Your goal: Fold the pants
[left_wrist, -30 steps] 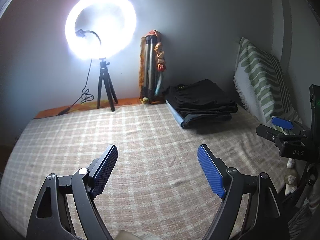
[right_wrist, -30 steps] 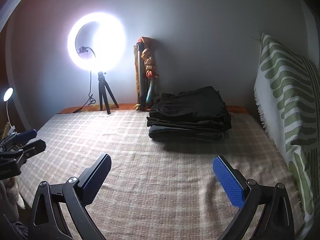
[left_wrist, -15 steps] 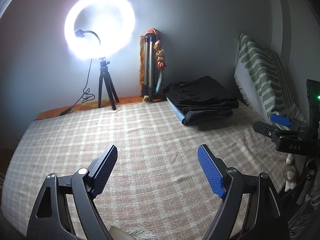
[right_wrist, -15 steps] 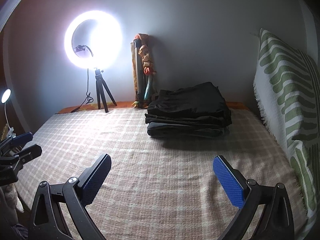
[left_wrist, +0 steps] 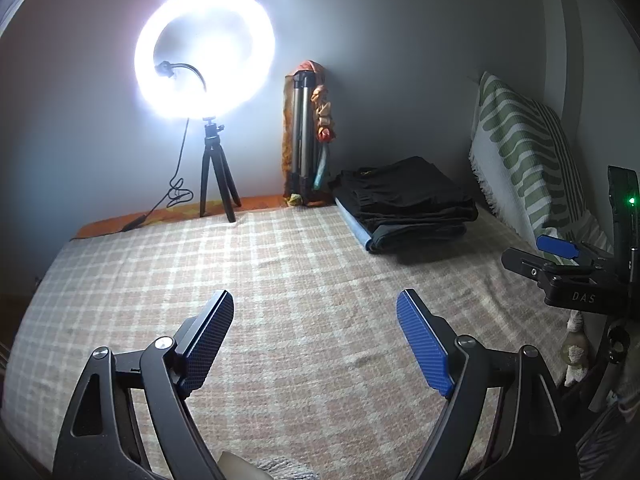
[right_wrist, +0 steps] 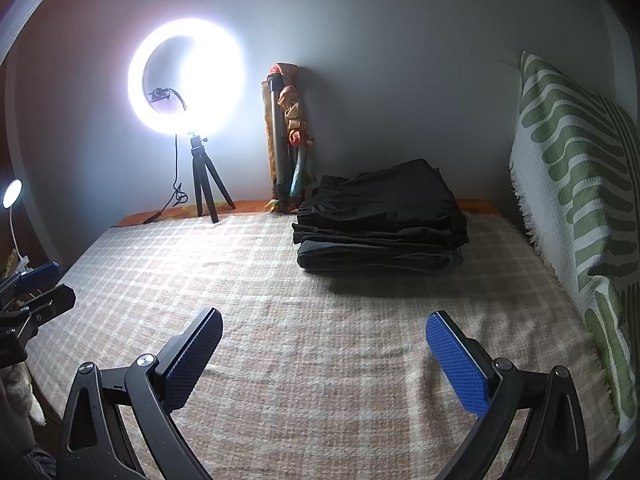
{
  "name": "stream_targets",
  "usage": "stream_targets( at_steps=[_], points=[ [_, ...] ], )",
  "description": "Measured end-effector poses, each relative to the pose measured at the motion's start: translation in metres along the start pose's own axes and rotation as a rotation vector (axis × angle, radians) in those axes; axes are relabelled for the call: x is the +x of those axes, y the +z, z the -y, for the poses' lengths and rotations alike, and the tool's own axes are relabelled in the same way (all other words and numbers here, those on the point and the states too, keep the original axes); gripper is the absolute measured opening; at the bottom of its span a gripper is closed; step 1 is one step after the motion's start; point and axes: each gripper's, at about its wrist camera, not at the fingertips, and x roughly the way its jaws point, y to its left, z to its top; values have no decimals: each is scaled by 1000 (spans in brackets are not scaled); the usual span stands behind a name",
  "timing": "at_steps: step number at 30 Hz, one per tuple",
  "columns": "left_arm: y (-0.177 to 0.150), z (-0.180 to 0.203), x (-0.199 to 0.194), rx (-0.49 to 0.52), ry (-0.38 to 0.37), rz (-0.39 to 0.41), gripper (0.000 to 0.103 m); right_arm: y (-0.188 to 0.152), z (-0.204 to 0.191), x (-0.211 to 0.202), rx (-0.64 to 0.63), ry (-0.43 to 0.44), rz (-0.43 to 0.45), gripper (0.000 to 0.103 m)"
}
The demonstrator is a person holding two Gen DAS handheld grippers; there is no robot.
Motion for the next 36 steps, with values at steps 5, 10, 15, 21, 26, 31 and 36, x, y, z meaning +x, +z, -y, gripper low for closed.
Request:
stream_targets(
  at_steps=[5, 10, 15, 21, 26, 31, 36],
  points=[
    [0, 0, 0, 2, 1, 1, 84, -1, 1, 1, 6, -1, -2, 103],
    [0, 1, -1, 6, 1, 0, 84, -1, 1, 1, 10, 1, -6, 103],
    [0, 2, -2, 5, 1, 2, 84, -2, 1, 2, 17, 2, -7, 103],
    [0, 3, -3, 1, 0, -1, 84, -2, 0, 1, 19, 2, -7, 103],
    [0, 3, -4, 2, 6, 1, 84, -2, -2, 2, 18, 5, -10, 103],
    [-1, 1, -5, -4, 8, -1, 84, -3, -2, 2, 20, 5, -11, 103],
    [-2, -1, -6, -7, 14, -3, 84, -3, -4, 2, 18, 8, -14, 103]
  ],
)
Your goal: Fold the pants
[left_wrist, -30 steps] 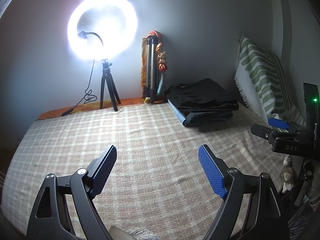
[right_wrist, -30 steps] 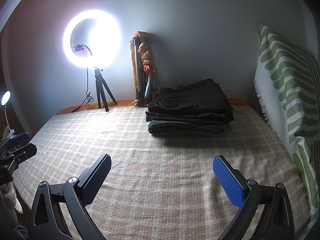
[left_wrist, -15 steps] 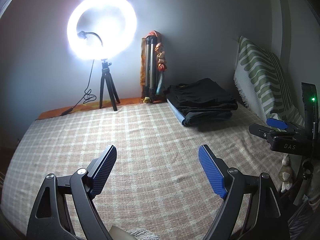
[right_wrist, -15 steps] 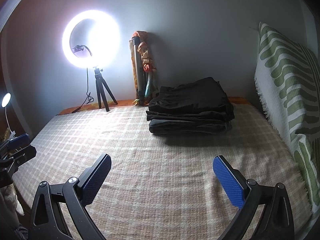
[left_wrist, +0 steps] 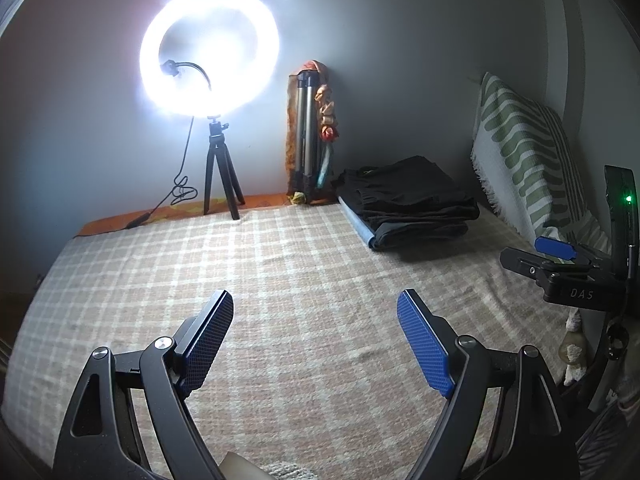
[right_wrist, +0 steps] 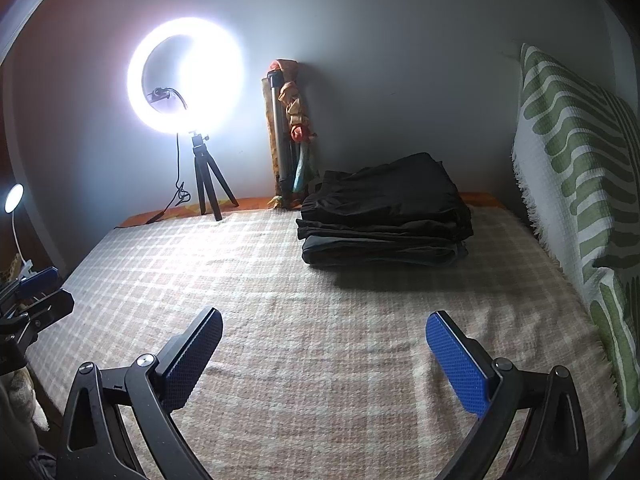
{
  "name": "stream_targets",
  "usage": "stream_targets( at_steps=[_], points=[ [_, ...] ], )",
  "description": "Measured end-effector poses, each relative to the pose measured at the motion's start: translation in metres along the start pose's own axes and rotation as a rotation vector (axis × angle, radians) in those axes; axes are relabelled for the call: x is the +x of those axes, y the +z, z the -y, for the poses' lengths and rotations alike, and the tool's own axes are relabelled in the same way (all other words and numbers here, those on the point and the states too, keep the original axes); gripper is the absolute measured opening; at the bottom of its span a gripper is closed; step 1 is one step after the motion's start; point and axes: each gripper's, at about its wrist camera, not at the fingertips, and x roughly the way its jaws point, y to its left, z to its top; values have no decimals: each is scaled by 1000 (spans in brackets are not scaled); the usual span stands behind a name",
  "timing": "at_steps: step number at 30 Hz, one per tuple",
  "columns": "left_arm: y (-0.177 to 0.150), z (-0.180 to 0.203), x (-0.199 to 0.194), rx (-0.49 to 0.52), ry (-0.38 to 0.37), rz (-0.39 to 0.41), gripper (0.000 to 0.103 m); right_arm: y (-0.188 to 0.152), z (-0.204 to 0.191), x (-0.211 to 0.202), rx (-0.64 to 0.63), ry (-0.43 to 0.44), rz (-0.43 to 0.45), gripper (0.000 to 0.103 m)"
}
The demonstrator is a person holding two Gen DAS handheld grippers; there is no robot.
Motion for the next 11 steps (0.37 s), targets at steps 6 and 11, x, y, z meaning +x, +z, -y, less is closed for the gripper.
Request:
stream_targets(
  at_steps=[6, 11],
  points=[
    [-1, -2, -3, 7, 2, 21, 84, 0, -2, 0, 0, 5, -2, 103],
    [-2, -5, -5, -3, 12, 18, 84, 0, -5, 2, -3, 4, -6, 103]
  ],
)
